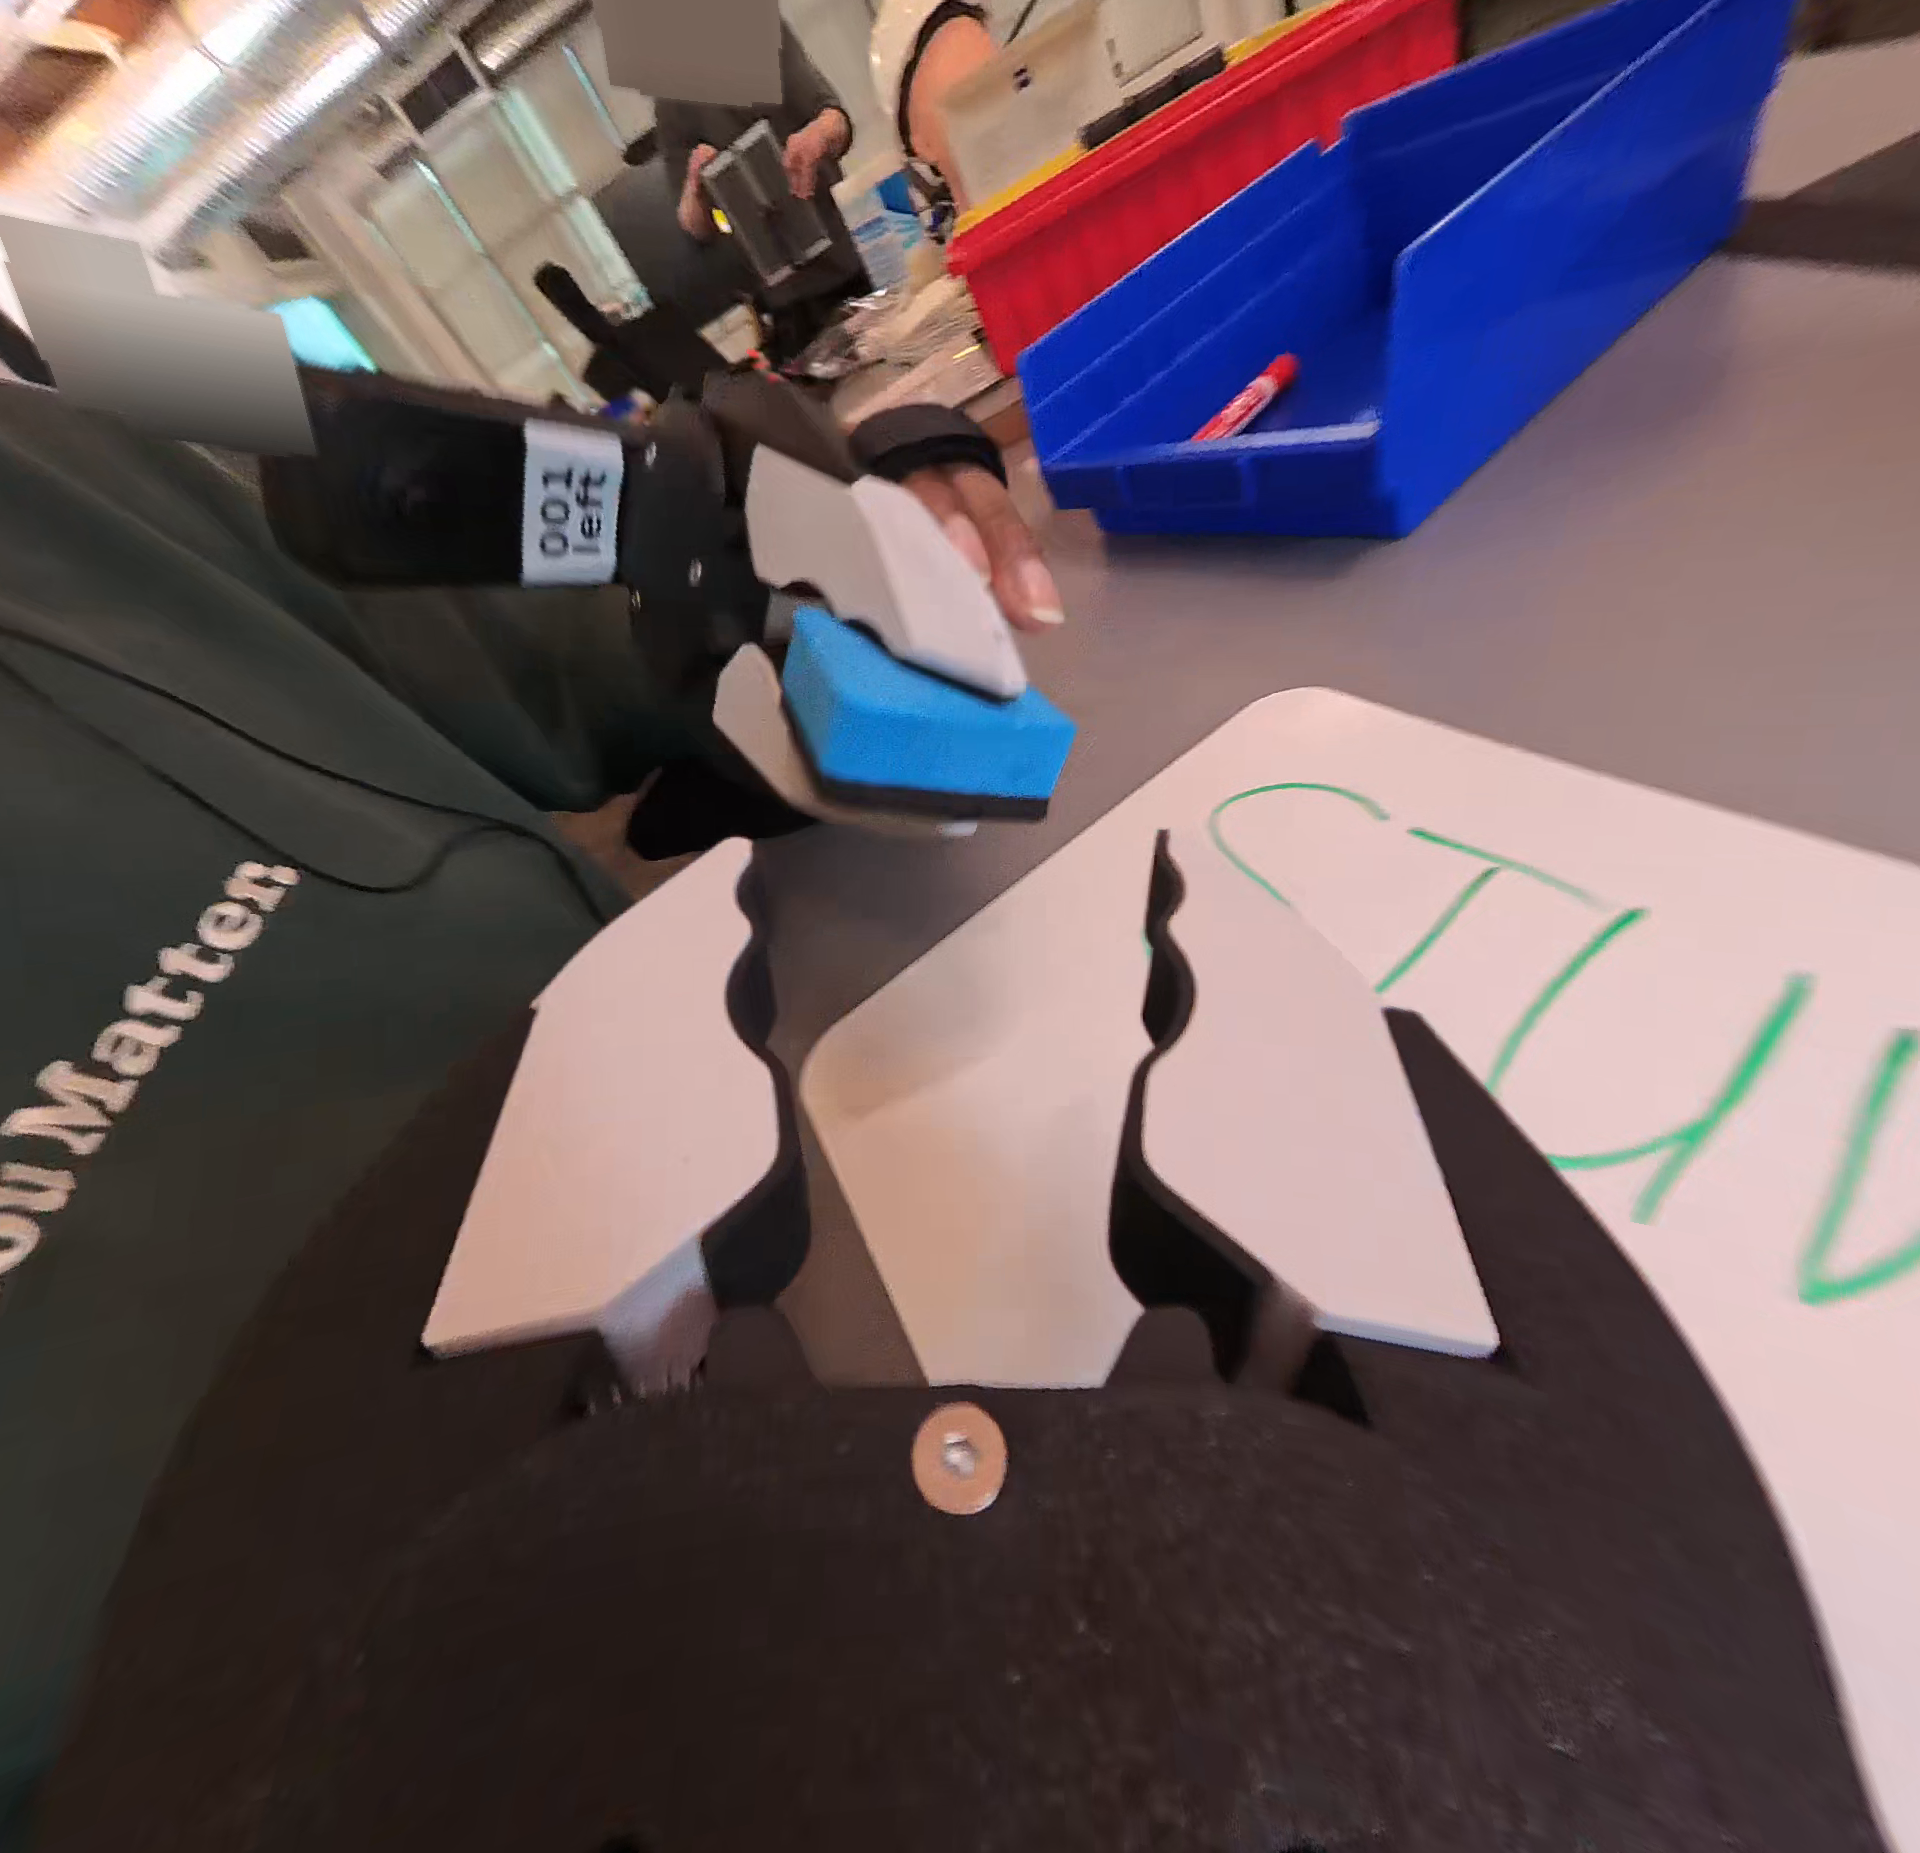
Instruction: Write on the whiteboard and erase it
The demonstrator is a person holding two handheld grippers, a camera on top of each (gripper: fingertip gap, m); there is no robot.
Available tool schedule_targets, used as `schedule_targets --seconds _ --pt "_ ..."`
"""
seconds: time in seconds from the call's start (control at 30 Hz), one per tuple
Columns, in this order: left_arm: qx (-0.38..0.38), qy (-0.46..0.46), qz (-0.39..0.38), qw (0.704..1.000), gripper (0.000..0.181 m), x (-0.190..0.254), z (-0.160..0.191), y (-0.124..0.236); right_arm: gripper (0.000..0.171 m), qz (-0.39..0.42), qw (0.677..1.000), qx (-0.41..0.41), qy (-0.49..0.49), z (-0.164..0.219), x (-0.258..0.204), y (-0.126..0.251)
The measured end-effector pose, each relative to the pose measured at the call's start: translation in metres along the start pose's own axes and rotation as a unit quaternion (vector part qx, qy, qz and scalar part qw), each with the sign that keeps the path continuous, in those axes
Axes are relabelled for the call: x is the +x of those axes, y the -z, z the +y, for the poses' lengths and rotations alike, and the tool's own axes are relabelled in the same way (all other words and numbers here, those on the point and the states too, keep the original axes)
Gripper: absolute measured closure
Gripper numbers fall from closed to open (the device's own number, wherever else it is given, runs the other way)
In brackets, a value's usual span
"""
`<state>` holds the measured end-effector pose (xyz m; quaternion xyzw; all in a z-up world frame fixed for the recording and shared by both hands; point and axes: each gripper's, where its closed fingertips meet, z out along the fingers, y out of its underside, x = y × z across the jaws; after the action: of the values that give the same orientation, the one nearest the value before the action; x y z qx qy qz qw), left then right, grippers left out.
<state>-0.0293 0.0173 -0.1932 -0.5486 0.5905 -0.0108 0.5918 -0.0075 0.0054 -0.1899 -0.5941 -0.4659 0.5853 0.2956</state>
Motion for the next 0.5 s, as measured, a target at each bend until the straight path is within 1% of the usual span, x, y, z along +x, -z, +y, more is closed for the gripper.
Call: schedule_targets --seconds 0.1,0.17,0.23,0.3,0.37,0.43,0.47,0.5 --pt "0.038 -0.056 -0.01 0.998 0.157 0.019 -0.021 -0.003 0.095 -0.051 0.998 -0.004 -0.045 0.005 -0.014 -0.01" --pt "0.043 -0.09 -0.012 0.995 0.157 0.027 -0.027 -0.004 0.096 -0.085 0.994 -0.007 -0.069 0.007 -0.025 -0.016" --pt "0.046 -0.108 -0.007 0.993 0.157 0.035 -0.028 -0.005 0.114 -0.105 0.991 -0.01 -0.087 0.009 -0.031 -0.02" --pt "0.05 -0.09 0.002 0.995 0.156 0.037 -0.028 -0.005 0.115 -0.097 0.992 -0.013 -0.078 0.012 -0.028 -0.02" --pt "0.048 -0.03 0.019 0.998 0.15 0.033 -0.023 -0.006 0.115 -0.08 0.995 0.003 -0.062 0.007 -0.023 -0.016" --pt "0.062 0.076 0.048 0.994 0.131 0.024 -0.02 -0.003 0.115 -0.059 0.997 0.038 -0.041 -0.006 -0.015 -0.005" --pt "0.072 0.145 0.071 0.984 0.12 0.02 -0.018 -0.001 0.115 -0.039 0.998 0.055 -0.014 -0.013 -0.011 0.001" --pt "0.088 0.218 0.102 0.967 0.113 0.017 -0.018 0.001 0.115 -0.018 0.997 0.067 0.023 -0.017 -0.008 0.005"
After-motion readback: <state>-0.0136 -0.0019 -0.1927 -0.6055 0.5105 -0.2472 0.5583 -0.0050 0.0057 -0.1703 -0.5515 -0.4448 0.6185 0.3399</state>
